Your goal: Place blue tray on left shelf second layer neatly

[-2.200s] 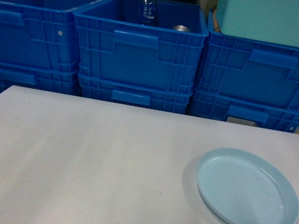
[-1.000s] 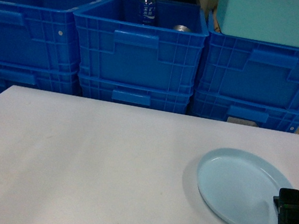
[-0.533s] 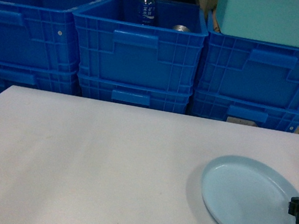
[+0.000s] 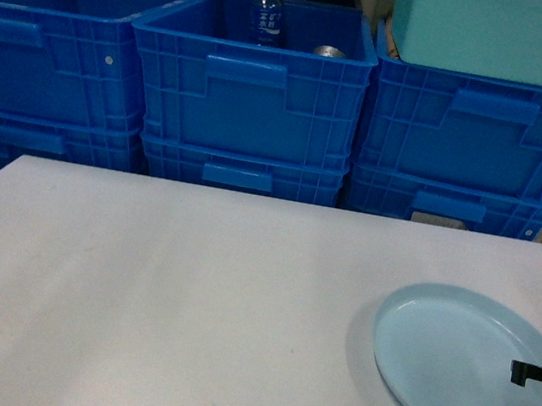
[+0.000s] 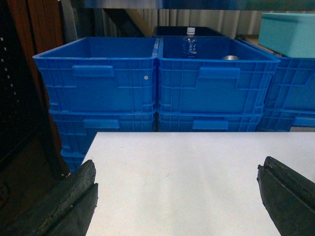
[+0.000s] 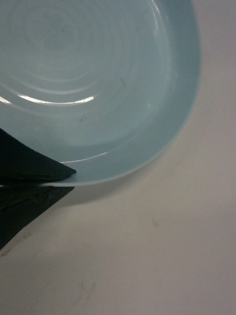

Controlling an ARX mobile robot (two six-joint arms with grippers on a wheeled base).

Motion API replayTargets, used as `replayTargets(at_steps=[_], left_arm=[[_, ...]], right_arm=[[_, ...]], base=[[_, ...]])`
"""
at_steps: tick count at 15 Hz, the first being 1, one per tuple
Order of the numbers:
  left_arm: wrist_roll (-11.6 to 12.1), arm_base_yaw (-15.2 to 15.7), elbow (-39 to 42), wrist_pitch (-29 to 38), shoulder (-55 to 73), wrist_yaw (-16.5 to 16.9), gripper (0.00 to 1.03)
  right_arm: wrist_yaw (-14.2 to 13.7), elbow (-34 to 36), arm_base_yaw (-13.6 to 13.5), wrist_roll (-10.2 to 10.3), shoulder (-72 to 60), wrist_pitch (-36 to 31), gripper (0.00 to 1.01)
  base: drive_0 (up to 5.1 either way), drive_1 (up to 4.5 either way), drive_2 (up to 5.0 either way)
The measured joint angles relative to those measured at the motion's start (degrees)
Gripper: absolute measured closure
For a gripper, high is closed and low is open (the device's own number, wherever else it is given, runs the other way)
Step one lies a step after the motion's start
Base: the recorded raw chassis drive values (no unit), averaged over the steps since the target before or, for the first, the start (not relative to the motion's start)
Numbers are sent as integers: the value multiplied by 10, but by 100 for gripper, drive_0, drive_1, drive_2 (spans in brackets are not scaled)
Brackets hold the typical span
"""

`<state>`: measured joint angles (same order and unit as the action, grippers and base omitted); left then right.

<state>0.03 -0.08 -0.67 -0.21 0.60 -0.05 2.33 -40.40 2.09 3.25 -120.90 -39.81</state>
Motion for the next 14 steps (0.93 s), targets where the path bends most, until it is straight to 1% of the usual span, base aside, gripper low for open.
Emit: replayTargets(at_steps=[2,5,7,8,10,11,14], left_arm=[[0,0,0,0,0,0,5],[0,0,0,0,0,0,5],[0,0,0,0,0,0,5],[0,0,0,0,0,0,5],[0,0,0,0,0,0,5],[0,0,0,0,0,0,5],[0,0,0,0,0,0,5]], right_arm=[[-2,18,-2,0,3,-16,99],[1,59,-2,-3,43,-54,99],[13,89,-3,-8,92,-67,99],[16,102,-7,-14,120,-71,99],[25,115,-10,-17,163,-72,99],[34,125,-14,-19,205,-72,99],[46,151,-13,-32,297,-73,99]], base=[[0,0,0],[0,0,0],[0,0,0],[0,0,0],[0,0,0],[0,0,0],[0,0,0]])
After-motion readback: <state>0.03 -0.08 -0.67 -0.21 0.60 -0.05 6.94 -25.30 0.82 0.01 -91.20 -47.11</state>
